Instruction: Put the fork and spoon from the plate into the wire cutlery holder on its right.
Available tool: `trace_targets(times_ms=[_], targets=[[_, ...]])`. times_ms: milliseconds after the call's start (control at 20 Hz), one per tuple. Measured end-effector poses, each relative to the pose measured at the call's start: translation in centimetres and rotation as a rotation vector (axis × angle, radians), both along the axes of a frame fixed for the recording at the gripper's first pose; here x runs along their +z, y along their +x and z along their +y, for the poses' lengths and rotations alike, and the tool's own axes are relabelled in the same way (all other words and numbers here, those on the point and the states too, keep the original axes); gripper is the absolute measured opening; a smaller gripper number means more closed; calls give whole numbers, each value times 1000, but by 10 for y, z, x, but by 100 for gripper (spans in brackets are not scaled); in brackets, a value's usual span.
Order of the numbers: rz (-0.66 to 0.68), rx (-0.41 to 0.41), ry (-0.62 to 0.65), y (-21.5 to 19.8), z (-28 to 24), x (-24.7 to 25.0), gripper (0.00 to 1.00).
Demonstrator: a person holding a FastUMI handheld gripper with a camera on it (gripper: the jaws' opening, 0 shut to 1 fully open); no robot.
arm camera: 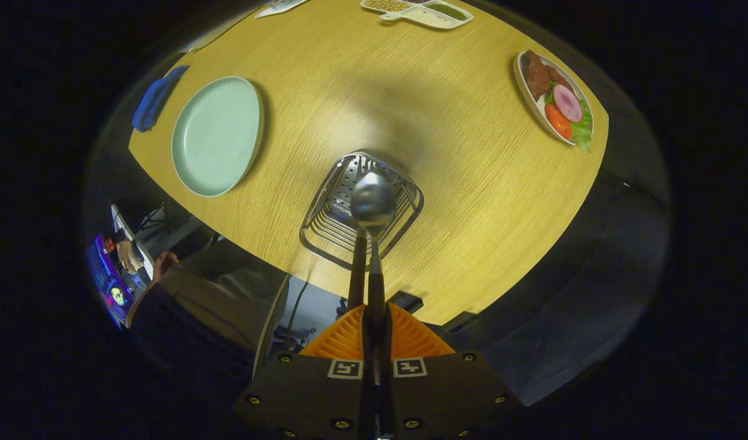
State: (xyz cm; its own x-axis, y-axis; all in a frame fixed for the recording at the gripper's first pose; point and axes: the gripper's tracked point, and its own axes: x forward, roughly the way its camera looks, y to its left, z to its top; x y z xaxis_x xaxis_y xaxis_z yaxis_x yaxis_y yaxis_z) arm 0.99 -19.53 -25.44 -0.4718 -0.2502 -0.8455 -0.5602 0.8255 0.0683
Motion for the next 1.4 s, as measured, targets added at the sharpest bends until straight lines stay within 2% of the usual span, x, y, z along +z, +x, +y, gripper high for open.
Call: trace_targets(times_ms=[250, 300, 550, 750, 800, 850, 1000, 1250, 1400], targets=[[25, 18, -9, 3, -1, -9, 4], [16, 19, -5, 6, -1, -11, 8], [-18, 12, 15, 15, 1, -9, 12], [-69, 37, 37, 18, -2, -1, 15], [-90, 37, 50, 20, 1, 4, 31], [-124, 24, 66, 23, 4, 8, 35], [-273, -35, 128, 36, 22, 24, 35], [-620, -224, 303, 51, 67, 59, 35], [-829, -312, 391, 39, 87, 84, 35]])
